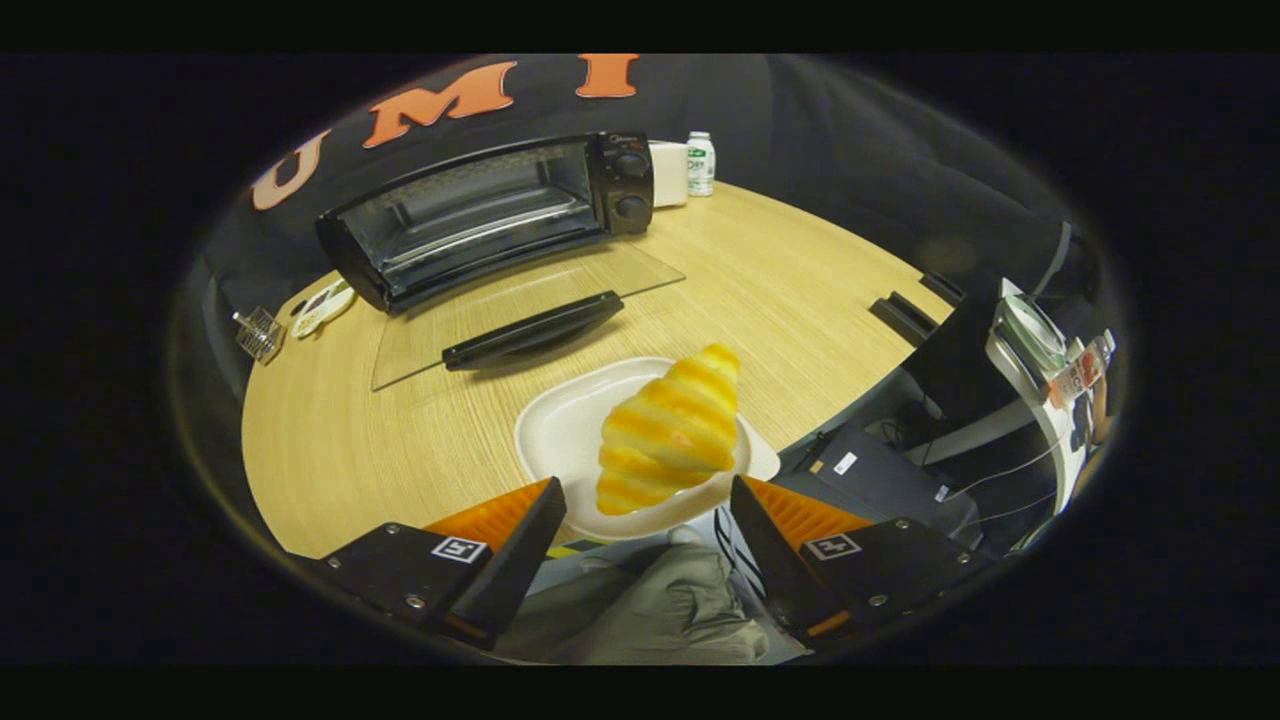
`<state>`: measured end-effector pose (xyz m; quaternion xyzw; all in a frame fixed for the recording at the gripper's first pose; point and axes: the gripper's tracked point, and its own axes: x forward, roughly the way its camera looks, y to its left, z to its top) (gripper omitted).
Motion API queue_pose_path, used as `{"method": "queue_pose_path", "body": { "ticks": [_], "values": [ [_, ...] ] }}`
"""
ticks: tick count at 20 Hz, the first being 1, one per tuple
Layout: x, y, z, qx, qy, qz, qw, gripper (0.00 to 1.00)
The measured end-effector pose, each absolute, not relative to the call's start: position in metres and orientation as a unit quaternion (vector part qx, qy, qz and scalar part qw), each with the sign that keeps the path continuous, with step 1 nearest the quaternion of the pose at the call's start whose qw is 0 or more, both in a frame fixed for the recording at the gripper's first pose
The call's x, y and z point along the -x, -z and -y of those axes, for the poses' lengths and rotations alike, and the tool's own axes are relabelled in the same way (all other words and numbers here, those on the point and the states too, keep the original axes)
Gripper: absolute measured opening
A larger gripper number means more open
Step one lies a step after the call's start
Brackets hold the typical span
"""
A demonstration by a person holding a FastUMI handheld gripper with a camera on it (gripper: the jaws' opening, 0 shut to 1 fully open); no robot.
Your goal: Open the toaster oven, put the food inside, and close the toaster oven door.
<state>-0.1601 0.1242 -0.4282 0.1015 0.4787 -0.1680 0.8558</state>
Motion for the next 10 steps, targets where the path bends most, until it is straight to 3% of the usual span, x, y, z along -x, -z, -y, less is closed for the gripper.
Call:
{"method": "queue_pose_path", "body": {
  "ticks": [3, 7, 10],
  "values": [
    [0.158, 0.437, -0.131, -0.103, 0.164, -0.491, 0.85, 0.98],
    [0.153, 0.447, -0.13, -0.089, 0.171, -0.498, 0.845, 0.83],
    [0.147, 0.448, -0.125, -0.085, 0.179, -0.497, 0.845, 0.67]
  ]
}}
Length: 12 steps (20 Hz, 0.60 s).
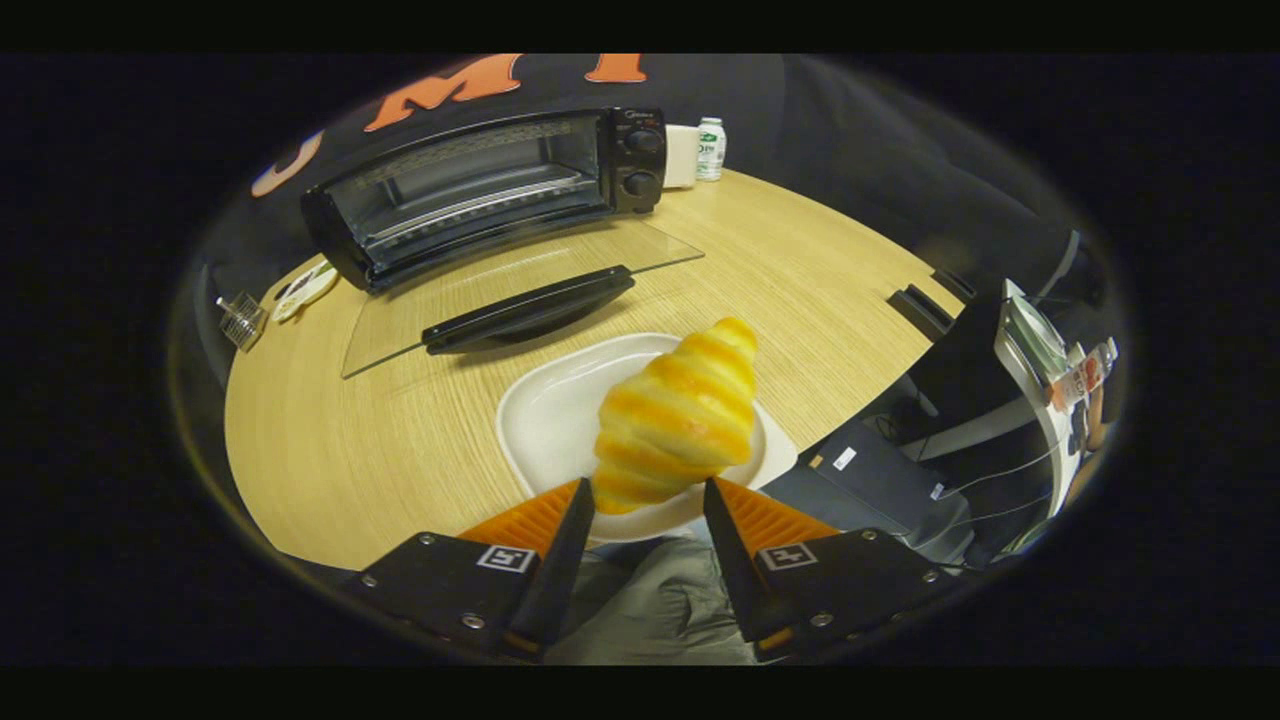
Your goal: Open the toaster oven, put the food inside, and close the toaster oven door.
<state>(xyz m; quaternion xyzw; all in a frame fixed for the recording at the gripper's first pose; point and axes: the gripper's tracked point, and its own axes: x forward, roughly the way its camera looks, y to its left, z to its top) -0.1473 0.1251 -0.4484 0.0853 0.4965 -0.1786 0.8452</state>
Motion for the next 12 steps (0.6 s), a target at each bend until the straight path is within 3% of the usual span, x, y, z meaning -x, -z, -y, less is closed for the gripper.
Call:
{"method": "queue_pose_path", "body": {
  "ticks": [3, 8, 12],
  "values": [
    [0.144, 0.449, -0.128, -0.099, 0.178, -0.497, 0.844, 0.53],
    [0.142, 0.438, -0.128, -0.111, 0.165, -0.482, 0.853, 0.01],
    [0.139, 0.432, -0.124, -0.114, 0.146, -0.48, 0.858, 0.01]
  ]
}}
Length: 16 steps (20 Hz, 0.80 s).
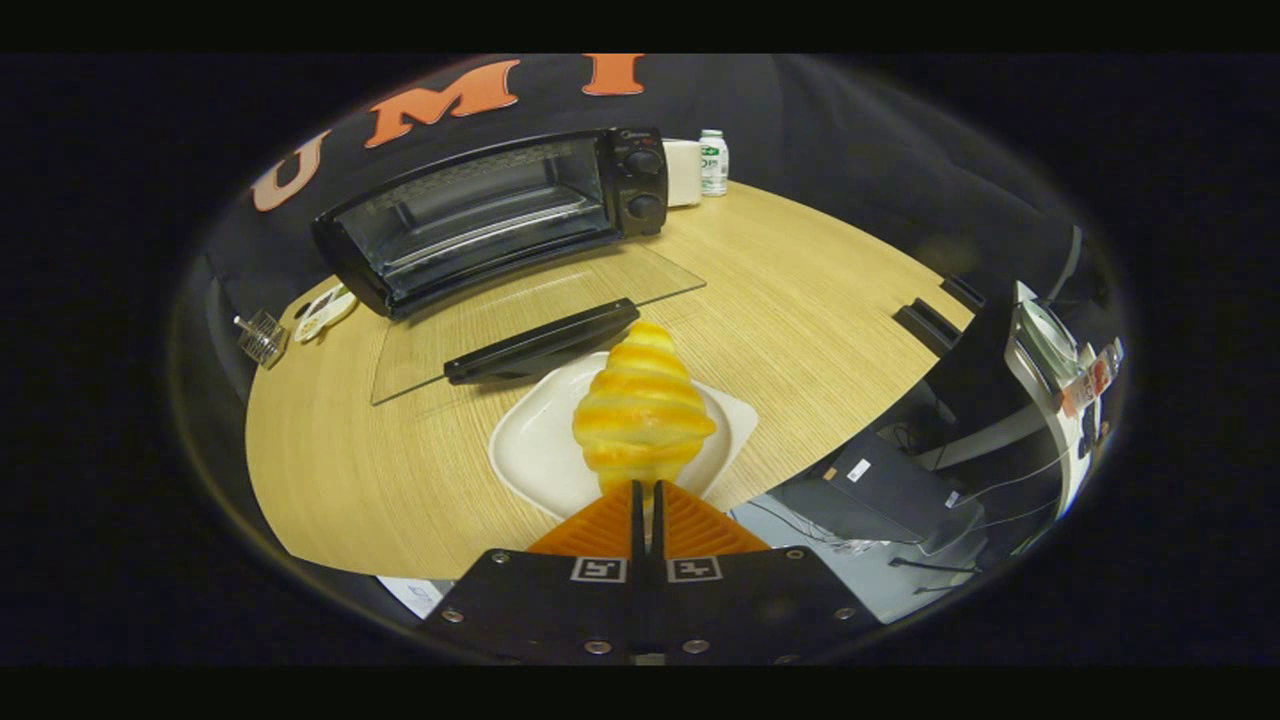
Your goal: Open the toaster oven, put the food inside, and close the toaster oven door.
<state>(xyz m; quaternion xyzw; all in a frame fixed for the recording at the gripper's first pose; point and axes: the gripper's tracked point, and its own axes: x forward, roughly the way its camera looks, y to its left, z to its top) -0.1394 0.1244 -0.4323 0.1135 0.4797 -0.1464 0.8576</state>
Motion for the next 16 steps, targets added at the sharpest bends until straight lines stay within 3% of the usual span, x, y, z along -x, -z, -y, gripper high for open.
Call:
{"method": "queue_pose_path", "body": {
  "ticks": [3, 6, 16],
  "values": [
    [0.143, 0.439, -0.126, -0.141, 0.165, -0.488, 0.846, 0.02],
    [0.141, 0.446, -0.132, -0.129, 0.158, -0.491, 0.847, 0.66],
    [0.123, 0.436, -0.129, -0.113, 0.172, -0.475, 0.856, 0.71]
  ]
}}
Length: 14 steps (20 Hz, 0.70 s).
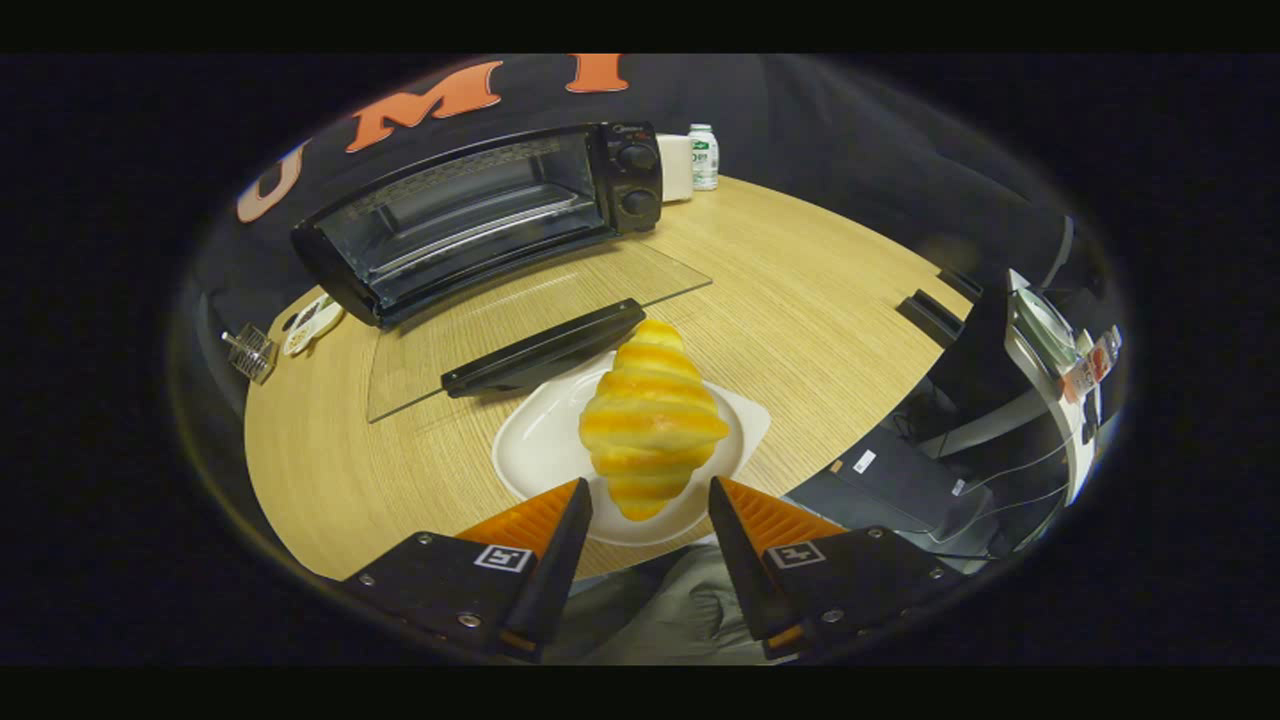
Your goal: Open the toaster oven, put the food inside, and close the toaster oven door.
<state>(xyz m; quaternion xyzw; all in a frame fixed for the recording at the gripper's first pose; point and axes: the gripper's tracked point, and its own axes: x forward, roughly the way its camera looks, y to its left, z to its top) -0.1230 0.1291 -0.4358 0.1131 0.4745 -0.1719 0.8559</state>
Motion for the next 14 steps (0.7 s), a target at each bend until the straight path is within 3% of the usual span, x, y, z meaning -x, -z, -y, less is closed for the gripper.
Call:
{"method": "queue_pose_path", "body": {
  "ticks": [4, 7, 12, 14],
  "values": [
    [0.119, 0.453, -0.134, -0.115, 0.178, -0.49, 0.845, 0.7],
    [0.116, 0.458, -0.122, -0.079, 0.193, -0.482, 0.851, 0.64],
    [0.126, 0.457, -0.116, -0.097, 0.171, -0.485, 0.852, 0.27],
    [0.133, 0.452, -0.117, -0.133, 0.168, -0.484, 0.848, 0.23]
  ]
}}
